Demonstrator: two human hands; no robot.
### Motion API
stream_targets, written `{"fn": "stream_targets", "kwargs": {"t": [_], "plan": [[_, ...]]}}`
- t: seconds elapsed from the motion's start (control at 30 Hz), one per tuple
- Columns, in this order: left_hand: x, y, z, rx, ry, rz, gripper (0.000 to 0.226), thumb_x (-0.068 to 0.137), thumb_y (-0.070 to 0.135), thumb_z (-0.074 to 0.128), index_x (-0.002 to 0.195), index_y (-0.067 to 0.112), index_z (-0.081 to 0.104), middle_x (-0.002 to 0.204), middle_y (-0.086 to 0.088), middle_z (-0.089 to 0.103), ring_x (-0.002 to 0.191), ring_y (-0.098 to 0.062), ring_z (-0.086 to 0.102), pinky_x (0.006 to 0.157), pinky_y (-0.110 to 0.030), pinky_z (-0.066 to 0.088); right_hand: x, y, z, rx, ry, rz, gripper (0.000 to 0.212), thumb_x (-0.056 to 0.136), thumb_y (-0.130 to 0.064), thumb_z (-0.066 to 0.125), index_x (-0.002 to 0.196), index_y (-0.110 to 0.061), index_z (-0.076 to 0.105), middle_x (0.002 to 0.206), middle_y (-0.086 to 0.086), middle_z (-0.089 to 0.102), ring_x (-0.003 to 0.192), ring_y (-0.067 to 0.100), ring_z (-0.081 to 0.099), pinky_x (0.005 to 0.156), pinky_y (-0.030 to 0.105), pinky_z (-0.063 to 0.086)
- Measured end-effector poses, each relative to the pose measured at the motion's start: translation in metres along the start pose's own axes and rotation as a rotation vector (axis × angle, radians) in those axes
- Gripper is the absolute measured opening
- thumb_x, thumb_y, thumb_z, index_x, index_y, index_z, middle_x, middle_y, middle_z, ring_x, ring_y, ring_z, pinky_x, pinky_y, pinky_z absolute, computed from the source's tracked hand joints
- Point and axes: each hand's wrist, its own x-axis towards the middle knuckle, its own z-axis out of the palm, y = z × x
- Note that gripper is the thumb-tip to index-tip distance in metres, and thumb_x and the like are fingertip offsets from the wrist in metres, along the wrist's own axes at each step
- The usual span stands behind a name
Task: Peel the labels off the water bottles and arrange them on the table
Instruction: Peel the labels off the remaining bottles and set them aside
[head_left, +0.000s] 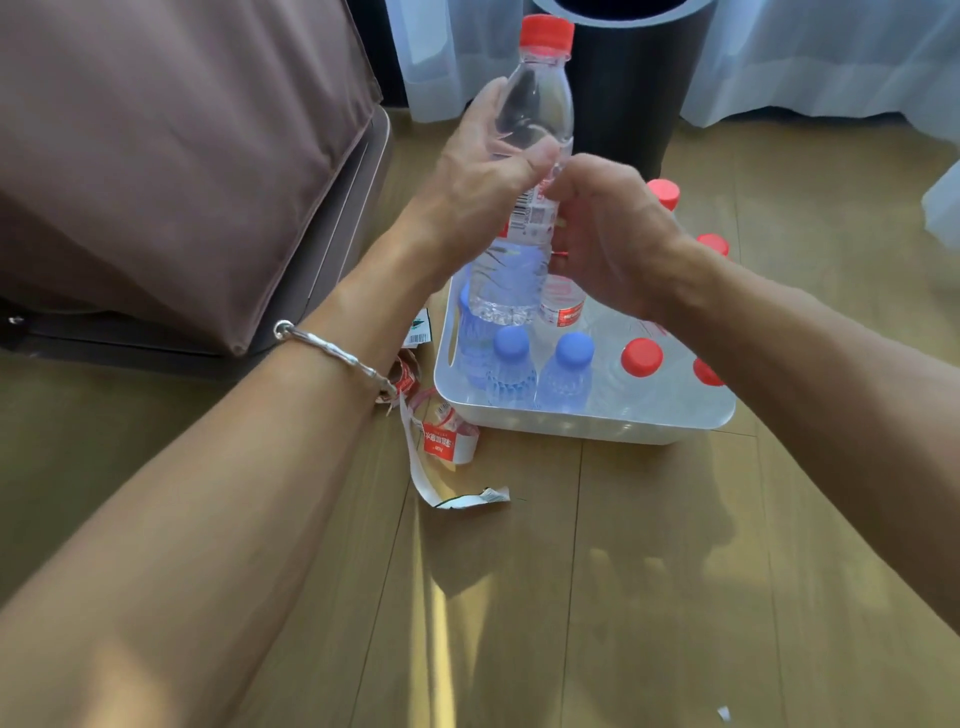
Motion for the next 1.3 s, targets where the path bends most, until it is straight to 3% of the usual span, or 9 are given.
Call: {"fn": "stream_targets", "kwargs": {"t": [0.23, 0.4, 0.57, 0.7, 0.9, 1.0, 1.1, 1.23, 1.3], "plan": [[-0.006, -0.006, -0.004, -0.03, -0.021, -0.041, 0.047, 0.084, 0.022, 0.058, 0.128, 0.01, 0.05, 0.093, 0.002, 0.06, 0.09, -0.019, 0.063, 0.087, -0.041, 0.052, -0.006, 0.012, 0.002, -0.053, -0.031, 0.012, 0.049, 0.076, -0.028, 0.045, 0.119, -0.007, 0.055, 0.095, 0.007, 0.065, 0.089, 0.02, 0.065, 0.078, 0.034, 0.056], [-0.011, -0.005, -0.009, -0.037, -0.03, -0.048, 0.039, 0.083, 0.022, 0.058, 0.122, 0.019, 0.053, 0.106, -0.008, 0.061, 0.097, -0.022, 0.065, 0.091, -0.042, 0.054, -0.008, 0.017, 0.01, -0.087, 0.018, 0.023, 0.045, 0.093, -0.022, 0.042, 0.131, 0.0, 0.049, 0.108, 0.013, 0.062, 0.099, 0.025, 0.064, 0.097, 0.046, 0.051], [-0.017, -0.004, -0.006, -0.023, -0.024, -0.041, 0.041, 0.083, 0.023, 0.063, 0.124, 0.021, 0.053, 0.105, -0.009, 0.067, 0.097, -0.024, 0.068, 0.093, -0.049, 0.055, -0.009, 0.017, 0.013, 0.035, 0.062, 0.041, 0.046, 0.089, -0.02, 0.045, 0.133, -0.009, 0.058, 0.113, 0.018, 0.063, 0.098, 0.026, 0.064, 0.094, 0.043, 0.053], [-0.021, -0.004, -0.002, 0.027, 0.012, -0.019, 0.048, 0.076, 0.038, 0.066, 0.121, 0.026, 0.055, 0.11, -0.011, 0.069, 0.103, -0.028, 0.068, 0.096, -0.055, 0.052, -0.006, 0.018, 0.014, 0.04, 0.121, 0.039, 0.039, 0.094, -0.017, 0.045, 0.129, -0.012, 0.061, 0.129, 0.023, 0.061, 0.113, 0.034, 0.064, 0.097, 0.048, 0.052], [-0.023, -0.004, 0.001, 0.028, 0.028, 0.005, 0.036, 0.078, 0.035, 0.066, 0.111, 0.045, 0.055, 0.105, -0.005, 0.071, 0.101, -0.028, 0.069, 0.097, -0.054, 0.051, -0.009, 0.012, 0.02, 0.061, 0.167, -0.008, 0.033, 0.093, -0.012, 0.052, 0.123, -0.004, 0.062, 0.111, 0.023, 0.066, 0.099, 0.031, 0.066, 0.094, 0.052, 0.053], [-0.022, -0.001, -0.001, -0.016, -0.001, -0.013, 0.032, 0.09, 0.021, 0.063, 0.12, 0.028, 0.056, 0.102, -0.003, 0.069, 0.094, -0.02, 0.07, 0.087, -0.041, 0.057, -0.011, 0.017, 0.022, 0.012, 0.143, -0.08, 0.031, 0.093, 0.006, 0.045, 0.117, -0.005, 0.061, 0.108, 0.017, 0.068, 0.099, 0.028, 0.068, 0.086, 0.043, 0.059], [-0.021, 0.005, -0.009, -0.022, -0.035, -0.048, 0.022, 0.1, 0.013, 0.053, 0.122, 0.014, 0.055, 0.097, -0.001, 0.066, 0.083, -0.011, 0.069, 0.071, -0.025, 0.054, -0.016, 0.024, 0.024, 0.024, 0.121, -0.069, 0.046, 0.084, 0.019, 0.038, 0.121, -0.002, 0.056, 0.113, 0.025, 0.064, 0.109, 0.038, 0.065, 0.092, 0.052, 0.055], [-0.024, 0.008, -0.017, -0.043, -0.03, -0.113, 0.024, 0.103, 0.017, 0.048, 0.126, 0.013, 0.054, 0.098, -0.002, 0.065, 0.082, -0.01, 0.069, 0.066, -0.023, 0.053, -0.017, 0.015, 0.024, -0.006, 0.072, -0.009, 0.043, 0.083, -0.011, 0.046, 0.121, 0.004, 0.054, 0.104, 0.02, 0.061, 0.098, 0.033, 0.063, 0.089, 0.045, 0.055], [-0.025, 0.008, -0.016, -0.057, -0.016, -0.108, 0.03, 0.102, 0.015, 0.049, 0.131, 0.009, 0.052, 0.1, -0.001, 0.065, 0.084, -0.011, 0.069, 0.067, -0.023, 0.054, -0.016, 0.011, 0.025, 0.019, 0.044, 0.001, 0.043, 0.087, -0.023, 0.045, 0.122, 0.001, 0.054, 0.102, 0.016, 0.061, 0.097, 0.029, 0.062, 0.096, 0.051, 0.052]]}}
